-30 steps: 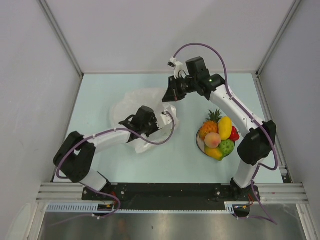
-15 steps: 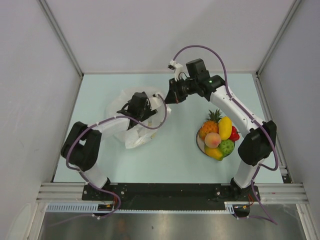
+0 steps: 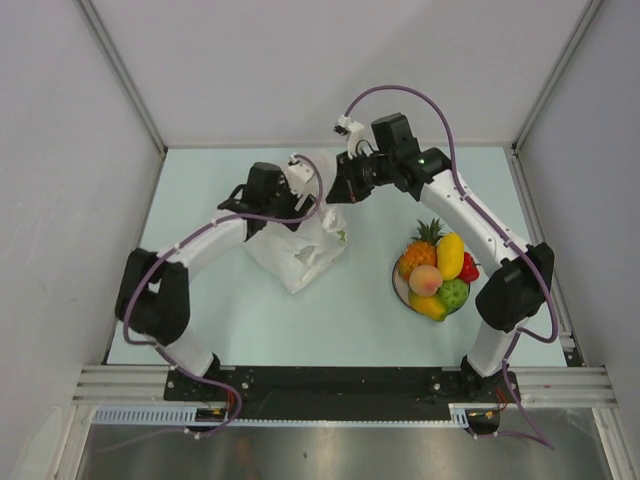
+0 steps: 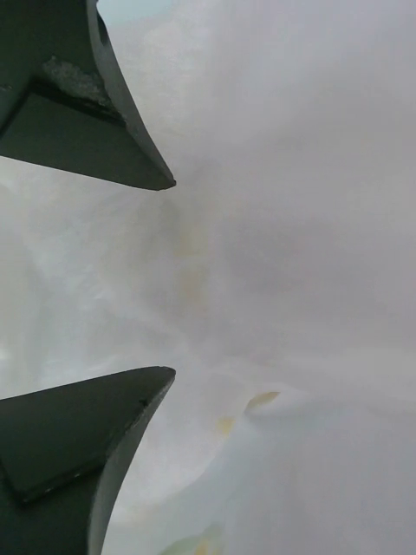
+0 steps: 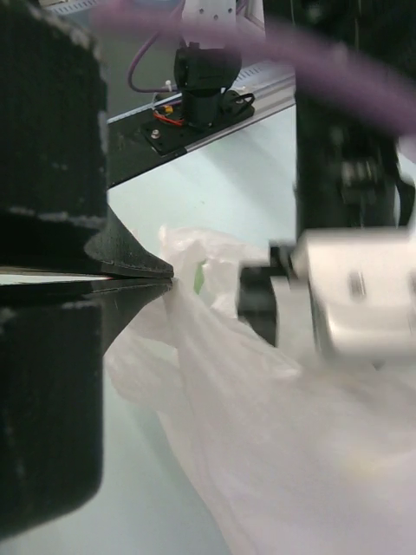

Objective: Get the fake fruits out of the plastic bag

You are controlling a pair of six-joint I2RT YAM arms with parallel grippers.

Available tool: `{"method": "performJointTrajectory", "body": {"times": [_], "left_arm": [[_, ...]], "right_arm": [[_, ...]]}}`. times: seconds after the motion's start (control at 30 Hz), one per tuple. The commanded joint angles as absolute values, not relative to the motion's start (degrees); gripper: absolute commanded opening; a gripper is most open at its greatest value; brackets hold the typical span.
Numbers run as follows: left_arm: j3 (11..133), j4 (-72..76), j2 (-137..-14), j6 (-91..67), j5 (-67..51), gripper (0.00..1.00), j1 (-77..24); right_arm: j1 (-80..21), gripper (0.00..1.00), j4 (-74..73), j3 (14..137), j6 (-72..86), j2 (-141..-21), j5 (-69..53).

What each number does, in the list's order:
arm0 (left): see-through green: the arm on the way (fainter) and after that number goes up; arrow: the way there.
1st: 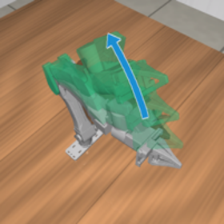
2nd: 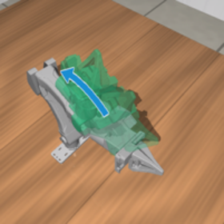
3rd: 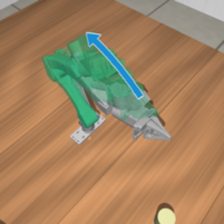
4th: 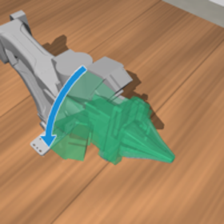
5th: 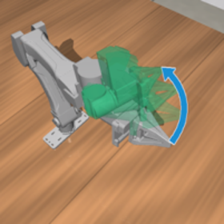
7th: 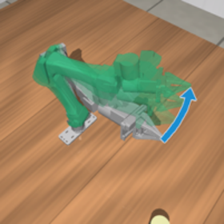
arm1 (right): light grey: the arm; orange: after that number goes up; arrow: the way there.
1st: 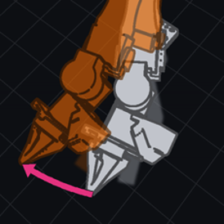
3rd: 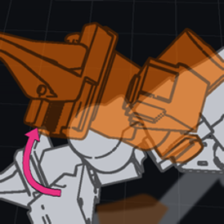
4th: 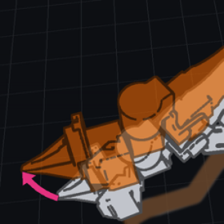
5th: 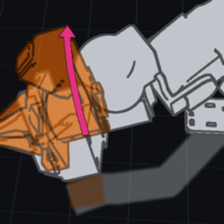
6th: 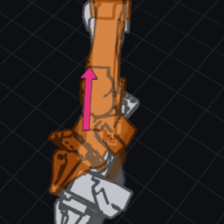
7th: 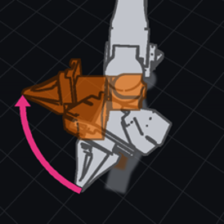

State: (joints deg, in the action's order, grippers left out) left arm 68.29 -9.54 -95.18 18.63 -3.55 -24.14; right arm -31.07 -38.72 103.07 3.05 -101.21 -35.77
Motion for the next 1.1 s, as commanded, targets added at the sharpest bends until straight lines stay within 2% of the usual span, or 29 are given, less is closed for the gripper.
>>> {"method": "performJointTrajectory", "body": {"times": [0.0,0.07,0.23,0.4,0.77,0.87,0.97,1.0,1.07], "left_arm": [[61.36,-15.98,-78.6,15.01,-16.07,0.89,-23.2],[60.03,-18.36,-74.28,15.91,-18.36,0.9,-23.38],[58.37,-21.45,-72.68,17.21,-24.26,0.91,-26.0],[57.83,-16.98,-76.99,24.6,-15.13,0.9,-33.21],[58.1,-6.43,-90.17,38.31,1.91,0.92,-35.59],[58.27,-2.91,-92.28,39.9,4.57,0.88,-35.68],[60.29,-3.07,-94.74,41.04,5.36,0.68,-35.77],[60.81,-3.86,-95.18,41.48,5.54,0.43,-35.77],[62.22,-7.1,-94.93,42.36,5.19,0.18,-35.6]], "right_arm": [[-30.32,0.0,-38.76,105.73,4.13,-100.28,-35.77],[-30.24,0.0,-38.5,105.47,4.83,-100.37,-35.68],[-28.75,0.0,-37.62,104.07,6.24,-100.46,-35.68],[-26.11,0.0,-37.44,103.27,8.35,-101.34,-36.21],[-26.01,0.0,-36.74,100.81,8.26,-98.35,-36.56],[-25.58,0.0,-36.21,99.58,8.35,-97.65,-36.65],[-25.05,0.0,-36.3,99.05,8.79,-97.65,-36.56],[-24.44,0.0,-36.12,98.97,9.22,-97.82,-36.48],[-23.56,0.0,-35.69,99.23,10.89,-98.35,-36.47]]}}
